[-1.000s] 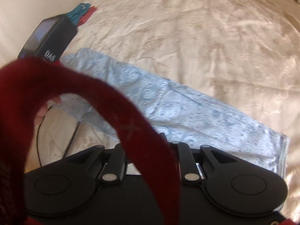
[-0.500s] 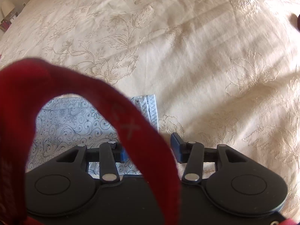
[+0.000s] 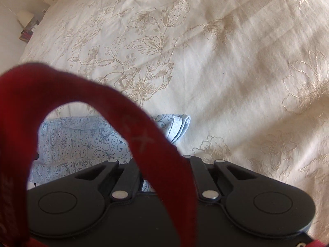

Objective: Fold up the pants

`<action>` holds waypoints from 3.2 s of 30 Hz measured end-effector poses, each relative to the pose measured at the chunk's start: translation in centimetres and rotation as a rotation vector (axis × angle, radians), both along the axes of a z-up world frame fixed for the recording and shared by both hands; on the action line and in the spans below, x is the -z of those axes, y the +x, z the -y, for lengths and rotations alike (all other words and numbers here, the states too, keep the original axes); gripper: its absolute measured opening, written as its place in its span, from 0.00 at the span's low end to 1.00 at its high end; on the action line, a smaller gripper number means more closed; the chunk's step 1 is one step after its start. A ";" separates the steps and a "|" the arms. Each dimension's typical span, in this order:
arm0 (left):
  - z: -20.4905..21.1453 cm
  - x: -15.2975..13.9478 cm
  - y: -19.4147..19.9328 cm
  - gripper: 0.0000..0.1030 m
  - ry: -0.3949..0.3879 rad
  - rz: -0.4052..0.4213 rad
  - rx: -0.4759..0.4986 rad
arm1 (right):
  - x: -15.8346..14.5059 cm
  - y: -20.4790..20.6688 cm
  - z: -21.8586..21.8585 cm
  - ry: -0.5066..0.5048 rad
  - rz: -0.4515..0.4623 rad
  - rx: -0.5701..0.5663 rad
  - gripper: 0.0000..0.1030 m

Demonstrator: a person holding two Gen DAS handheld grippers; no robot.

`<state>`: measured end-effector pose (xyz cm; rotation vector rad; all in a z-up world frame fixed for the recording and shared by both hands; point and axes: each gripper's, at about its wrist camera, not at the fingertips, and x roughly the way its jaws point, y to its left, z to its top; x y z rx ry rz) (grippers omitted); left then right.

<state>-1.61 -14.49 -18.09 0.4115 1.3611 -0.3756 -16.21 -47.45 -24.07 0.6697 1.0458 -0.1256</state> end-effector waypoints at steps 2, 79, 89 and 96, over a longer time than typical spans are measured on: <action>1.1 0.0 -0.5 0.03 -0.018 -0.008 0.029 | -1.3 -0.5 0.3 0.021 0.032 0.021 0.14; -23.7 -5.7 7.8 0.03 -0.140 0.063 -0.217 | -4.1 16.1 -32.6 0.104 0.062 -0.259 0.36; -27.5 -5.6 8.4 0.03 -0.072 0.068 -0.331 | -4.3 18.3 -39.8 0.193 0.112 -0.510 0.36; -22.0 -4.8 8.1 0.03 -0.123 0.050 -0.201 | -5.9 15.3 -31.5 -0.040 0.108 -0.263 0.37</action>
